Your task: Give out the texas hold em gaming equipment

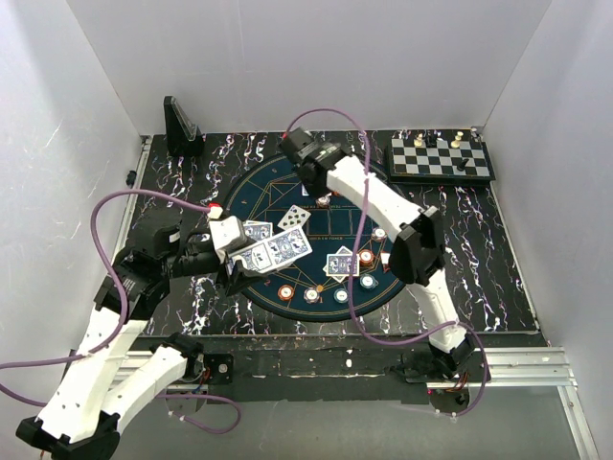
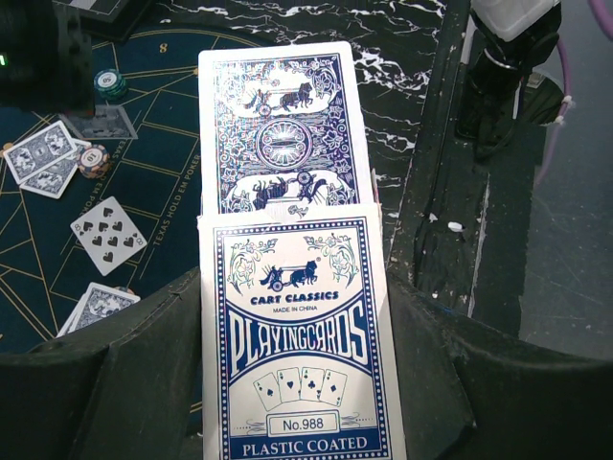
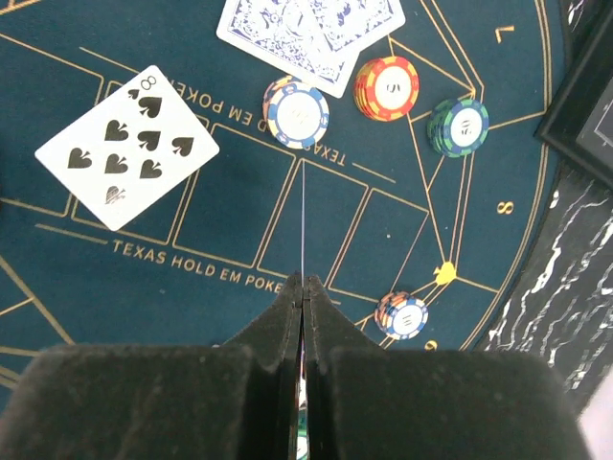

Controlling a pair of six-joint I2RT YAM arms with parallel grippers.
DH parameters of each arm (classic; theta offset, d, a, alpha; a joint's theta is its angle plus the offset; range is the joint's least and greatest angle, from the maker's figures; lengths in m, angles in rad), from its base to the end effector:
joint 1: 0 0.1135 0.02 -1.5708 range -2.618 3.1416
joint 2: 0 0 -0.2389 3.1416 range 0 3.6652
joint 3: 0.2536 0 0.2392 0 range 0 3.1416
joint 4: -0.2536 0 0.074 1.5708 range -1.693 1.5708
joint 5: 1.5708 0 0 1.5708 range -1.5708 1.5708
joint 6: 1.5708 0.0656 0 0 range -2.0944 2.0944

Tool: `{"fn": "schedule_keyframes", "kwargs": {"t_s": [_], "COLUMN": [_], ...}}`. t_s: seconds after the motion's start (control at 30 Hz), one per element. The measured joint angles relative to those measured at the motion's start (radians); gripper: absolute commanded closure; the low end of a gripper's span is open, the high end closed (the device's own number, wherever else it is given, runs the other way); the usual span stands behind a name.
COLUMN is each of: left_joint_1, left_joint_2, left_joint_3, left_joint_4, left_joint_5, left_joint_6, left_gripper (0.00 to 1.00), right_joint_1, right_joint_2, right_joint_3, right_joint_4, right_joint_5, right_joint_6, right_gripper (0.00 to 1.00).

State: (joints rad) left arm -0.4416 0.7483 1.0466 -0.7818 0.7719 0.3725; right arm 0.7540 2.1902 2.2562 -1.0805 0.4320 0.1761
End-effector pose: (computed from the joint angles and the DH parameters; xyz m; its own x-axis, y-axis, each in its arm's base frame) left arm 0.1212 -0.1079 0.3452 -0.0768 0.3248 -0.9427 0.9582 0.2853 0.0202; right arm 0.3514 0.2924 0.2697 -0.6901 -0.4299 -0.5822 -0.3449 0.9026 -0.2576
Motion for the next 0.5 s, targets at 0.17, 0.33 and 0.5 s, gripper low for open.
{"fn": "schedule_keyframes", "kwargs": {"t_s": [0.17,0.33,0.5], "left_joint_1": [0.000,0.000,0.000], "left_joint_2": [-0.017,-0.026,-0.029], "left_joint_3": [0.015,0.021,0.023], "left_joint_4": [-0.011,-0.013,-0.022], "left_joint_5": [0.016,0.030,0.033], "left_joint_6": [-0.018,-0.029,-0.033], "left_gripper": [0.91,0.91,0.91], "right_joint_1": [0.077,0.125,0.148], "right_joint_2": [0.066,0.100,0.170], "right_joint_3": [-0.001,0.001,0.001], "right_joint_4": [0.080,0.175,0.251], "right_joint_5": [0.164,0.264,0.307], "right_joint_6": [-0.089,-0.142,-0.182], "right_gripper": [0.99,0.99,0.99]}}
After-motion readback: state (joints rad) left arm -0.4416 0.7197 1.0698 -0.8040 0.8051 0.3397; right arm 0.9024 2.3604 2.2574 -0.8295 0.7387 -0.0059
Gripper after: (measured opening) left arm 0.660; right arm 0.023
